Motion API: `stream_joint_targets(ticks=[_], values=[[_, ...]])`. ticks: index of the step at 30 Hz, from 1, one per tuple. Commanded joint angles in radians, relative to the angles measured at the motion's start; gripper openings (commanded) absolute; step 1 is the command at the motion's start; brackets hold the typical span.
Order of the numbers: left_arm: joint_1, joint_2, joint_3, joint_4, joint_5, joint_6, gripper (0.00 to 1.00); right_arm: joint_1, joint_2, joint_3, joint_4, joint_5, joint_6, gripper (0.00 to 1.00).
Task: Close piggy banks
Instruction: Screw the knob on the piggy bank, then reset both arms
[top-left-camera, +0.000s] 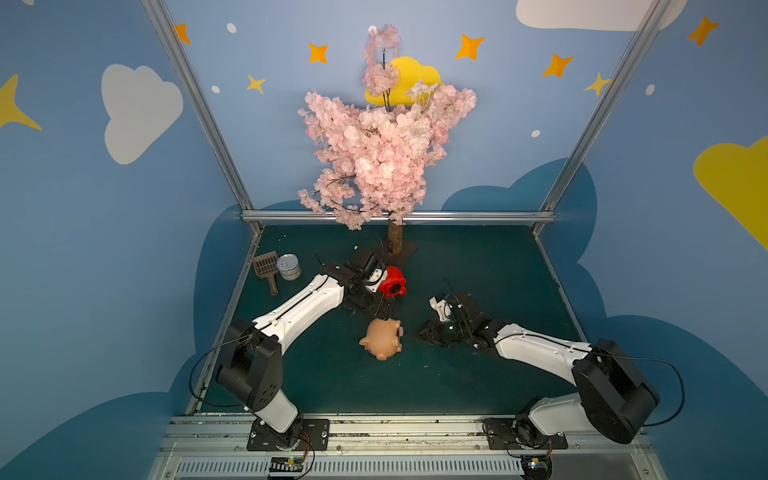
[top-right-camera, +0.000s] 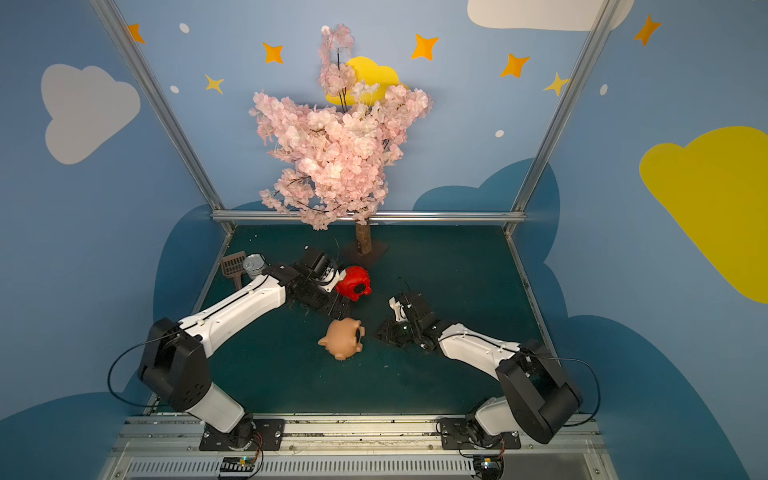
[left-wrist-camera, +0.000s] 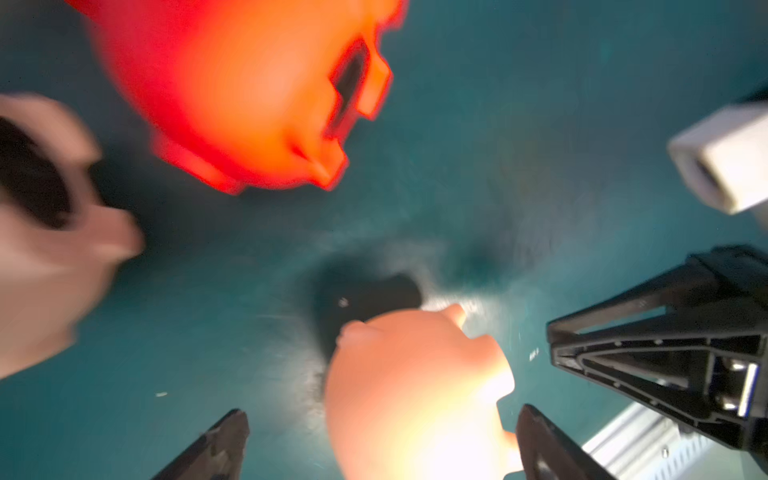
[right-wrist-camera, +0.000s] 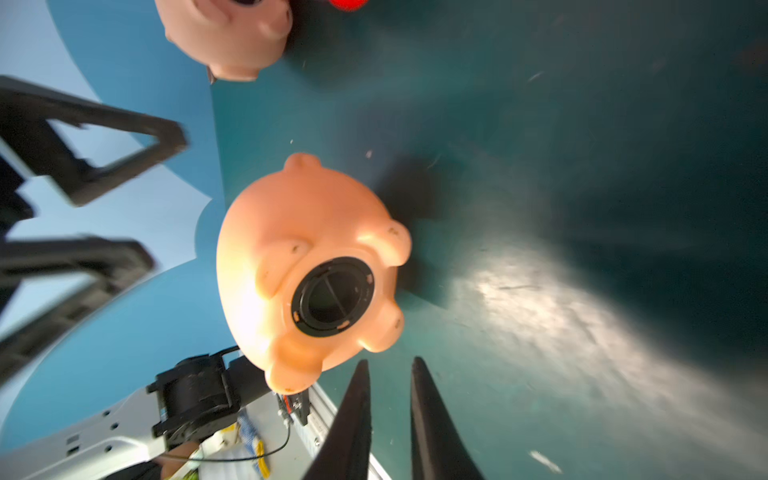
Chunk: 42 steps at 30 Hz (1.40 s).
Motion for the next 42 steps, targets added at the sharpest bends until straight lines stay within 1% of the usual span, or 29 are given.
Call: stream_joint_targets(ticks=[1,3,4,7,9,10,11,14,15,18,19,20,24,25,26,27,28,31,32,34,36,39,41,42], values=[[0.036,-0.117,-0.023,0.103,-0.199,-0.06,0.99,-0.037,-0.067,0.075,-0.174,0.104,-0.149,0.2],[0.052,-0.207,-0.113,0.227,-0.347,-0.079,0.99,-0.06,-0.103,0.101,-0.251,0.216,-0.17,0.23],[0.061,-0.245,-0.155,0.291,-0.388,-0.078,0.99,-0.072,-0.118,0.109,-0.267,0.264,-0.183,0.24],[0.103,-0.354,-0.301,0.472,-0.532,-0.108,0.99,-0.108,-0.176,0.118,-0.266,0.428,-0.31,0.31],[0.147,-0.401,-0.399,0.569,-0.603,-0.134,0.99,-0.139,-0.221,0.114,-0.238,0.518,-0.408,0.38],[0.167,-0.413,-0.44,0.62,-0.612,-0.123,0.99,-0.155,-0.242,0.108,-0.218,0.55,-0.445,0.42],[0.185,-0.424,-0.493,0.678,-0.628,-0.109,0.99,-0.172,-0.263,0.096,-0.185,0.585,-0.492,0.51],[0.24,-0.431,-0.611,0.816,-0.691,-0.087,0.99,-0.25,-0.314,0.072,-0.125,0.644,-0.589,0.7],[0.26,-0.428,-0.643,0.851,-0.706,-0.083,0.99,-0.288,-0.327,0.062,-0.106,0.636,-0.608,0.74],[0.31,-0.416,-0.723,0.951,-0.73,-0.066,0.99,-0.406,-0.349,0.008,-0.028,0.597,-0.619,0.8],[0.33,-0.414,-0.758,0.991,-0.731,-0.061,0.99,-0.443,-0.349,0.003,-0.006,0.587,-0.608,0.82],[0.351,-0.411,-0.789,1.027,-0.731,-0.062,0.99,-0.476,-0.344,-0.04,0.019,0.586,-0.608,0.84],[0.429,-0.399,-0.896,1.132,-0.671,-0.068,0.99,-0.548,-0.298,-0.102,0.125,0.655,-0.632,0.85],[0.459,-0.38,-0.928,1.177,-0.628,-0.082,0.99,-0.563,-0.278,-0.116,0.155,0.678,-0.639,0.86],[0.5,-0.352,-0.962,1.264,-0.578,-0.092,0.99,-0.582,-0.258,-0.13,0.187,0.688,-0.64,0.86],[0.52,-0.347,-0.97,1.301,-0.537,-0.095,0.99,-0.598,-0.237,-0.143,0.222,0.688,-0.645,0.86],[0.529,-0.36,-0.97,1.297,-0.489,-0.078,0.99,-0.611,-0.212,-0.156,0.26,0.698,-0.646,0.86],[0.54,-0.321,-1.015,1.466,-0.451,-0.044,1.0,-0.646,-0.158,-0.19,0.364,0.715,-0.644,0.86],[0.543,-0.306,-1.004,1.474,-0.435,-0.03,0.99,-0.652,-0.146,-0.196,0.383,0.717,-0.664,0.86],[0.543,-0.272,-0.989,1.502,-0.391,0.01,1.0,-0.668,-0.118,-0.196,0.41,0.685,-0.719,0.86],[0.543,-0.221,-0.986,1.559,-0.361,0.032,0.99,-0.682,-0.075,-0.188,0.423,0.635,-0.729,0.86],[0.538,-0.135,-0.974,1.63,-0.301,0.059,0.99,-0.68,-0.034,-0.197,0.485,0.527,-0.781,0.86],[0.536,-0.103,-0.961,1.642,-0.29,0.066,0.99,-0.68,-0.01,-0.214,0.542,0.503,-0.786,0.86],[0.536,-0.096,-0.949,1.618,-0.281,0.07,0.99,-0.677,-0.007,-0.217,0.549,0.487,-0.796,0.86]])
